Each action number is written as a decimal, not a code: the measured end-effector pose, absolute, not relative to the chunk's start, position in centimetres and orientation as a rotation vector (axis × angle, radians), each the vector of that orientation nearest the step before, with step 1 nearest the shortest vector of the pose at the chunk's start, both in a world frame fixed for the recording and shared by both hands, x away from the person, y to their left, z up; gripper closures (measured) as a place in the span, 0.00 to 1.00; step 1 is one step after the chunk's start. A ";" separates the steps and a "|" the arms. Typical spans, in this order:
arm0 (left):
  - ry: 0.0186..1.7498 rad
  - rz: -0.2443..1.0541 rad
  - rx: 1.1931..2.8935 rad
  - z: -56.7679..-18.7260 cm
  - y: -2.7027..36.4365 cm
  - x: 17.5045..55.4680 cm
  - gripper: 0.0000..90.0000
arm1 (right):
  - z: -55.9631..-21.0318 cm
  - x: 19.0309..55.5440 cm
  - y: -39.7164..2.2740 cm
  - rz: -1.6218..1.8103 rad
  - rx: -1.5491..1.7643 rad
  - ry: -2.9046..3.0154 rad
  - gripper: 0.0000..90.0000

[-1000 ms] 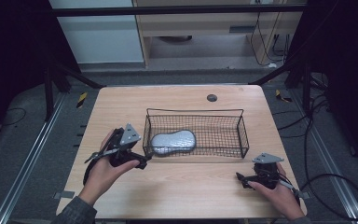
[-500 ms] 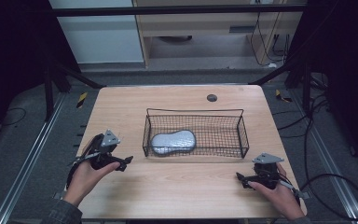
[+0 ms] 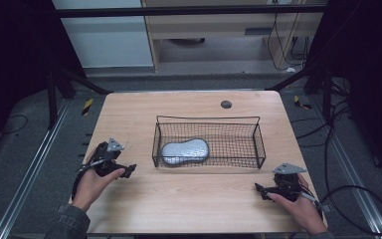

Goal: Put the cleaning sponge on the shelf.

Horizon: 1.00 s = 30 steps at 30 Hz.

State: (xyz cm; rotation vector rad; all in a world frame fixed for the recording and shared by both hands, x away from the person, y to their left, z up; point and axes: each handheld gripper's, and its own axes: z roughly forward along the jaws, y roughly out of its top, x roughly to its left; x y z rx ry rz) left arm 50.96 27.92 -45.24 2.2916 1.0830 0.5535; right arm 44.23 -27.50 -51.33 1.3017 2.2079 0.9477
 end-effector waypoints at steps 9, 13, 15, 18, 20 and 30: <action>1.127 0.529 2.302 -47.0 28.2 53.1 0.04 | -51.3 44.1 -27.5 0.943 1.313 2.200 0.03; 1.140 0.528 2.280 -47.3 28.2 53.7 0.04 | -51.3 44.1 -27.5 0.943 1.314 2.200 0.03; 1.146 0.531 2.276 -47.4 28.2 53.8 0.04 | -51.3 44.1 -27.5 0.943 1.313 2.200 0.03; 1.155 0.539 2.258 -47.7 28.3 54.2 0.04 | -51.4 44.1 -27.6 0.942 1.309 2.201 0.03; 1.156 0.550 2.249 -47.9 28.2 54.4 0.04 | -51.3 44.1 -27.6 0.942 1.309 2.201 0.03; 1.208 0.539 2.156 -49.0 28.2 55.3 0.04 | -51.3 44.1 -27.5 0.942 1.314 2.200 0.03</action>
